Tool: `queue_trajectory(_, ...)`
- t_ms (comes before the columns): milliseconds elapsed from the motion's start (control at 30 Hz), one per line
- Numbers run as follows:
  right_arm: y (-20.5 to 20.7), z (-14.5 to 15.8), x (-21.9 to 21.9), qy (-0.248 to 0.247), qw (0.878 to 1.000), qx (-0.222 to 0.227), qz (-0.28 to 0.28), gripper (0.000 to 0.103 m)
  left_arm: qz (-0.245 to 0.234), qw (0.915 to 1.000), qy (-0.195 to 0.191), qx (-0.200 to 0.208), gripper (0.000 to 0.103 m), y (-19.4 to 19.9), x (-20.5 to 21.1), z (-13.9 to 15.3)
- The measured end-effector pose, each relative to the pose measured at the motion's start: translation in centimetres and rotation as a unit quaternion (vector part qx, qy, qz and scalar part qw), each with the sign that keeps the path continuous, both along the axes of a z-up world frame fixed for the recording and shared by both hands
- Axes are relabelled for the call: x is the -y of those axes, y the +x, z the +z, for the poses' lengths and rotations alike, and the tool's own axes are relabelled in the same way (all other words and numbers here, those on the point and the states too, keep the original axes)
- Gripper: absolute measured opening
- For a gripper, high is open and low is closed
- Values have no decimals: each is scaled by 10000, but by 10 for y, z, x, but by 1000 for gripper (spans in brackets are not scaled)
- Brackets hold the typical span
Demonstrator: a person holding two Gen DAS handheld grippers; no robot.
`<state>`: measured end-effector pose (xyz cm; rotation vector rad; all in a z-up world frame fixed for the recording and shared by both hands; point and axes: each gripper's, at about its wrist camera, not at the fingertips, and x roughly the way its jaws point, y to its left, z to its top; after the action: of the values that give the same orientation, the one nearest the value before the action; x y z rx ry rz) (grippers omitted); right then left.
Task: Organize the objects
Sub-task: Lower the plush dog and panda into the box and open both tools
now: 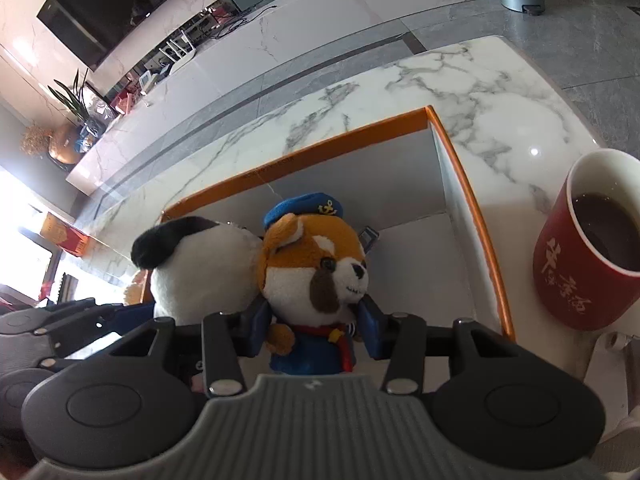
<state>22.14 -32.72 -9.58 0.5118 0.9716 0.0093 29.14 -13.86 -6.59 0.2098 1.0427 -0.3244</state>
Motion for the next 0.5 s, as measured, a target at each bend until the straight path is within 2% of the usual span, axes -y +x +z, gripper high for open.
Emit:
queue_trajectory(133,10,-12,-1,-16,9998,-189,13,49,-243,9991,356,20,70,-4,9,-7)
queue_trajectory(233,15,-20,-1,-68,9995,-302,78,49,-402,9979,503,65,74,-7,12,-10)
queue_trajectory(300,17,-23,-3,-120,9994,-298,109,49,-493,9977,471,35,79,-5,12,-11)
queue_trajectory(500,22,-28,-4,-165,9992,-312,177,50,-823,9960,335,-53,80,-7,6,-9)
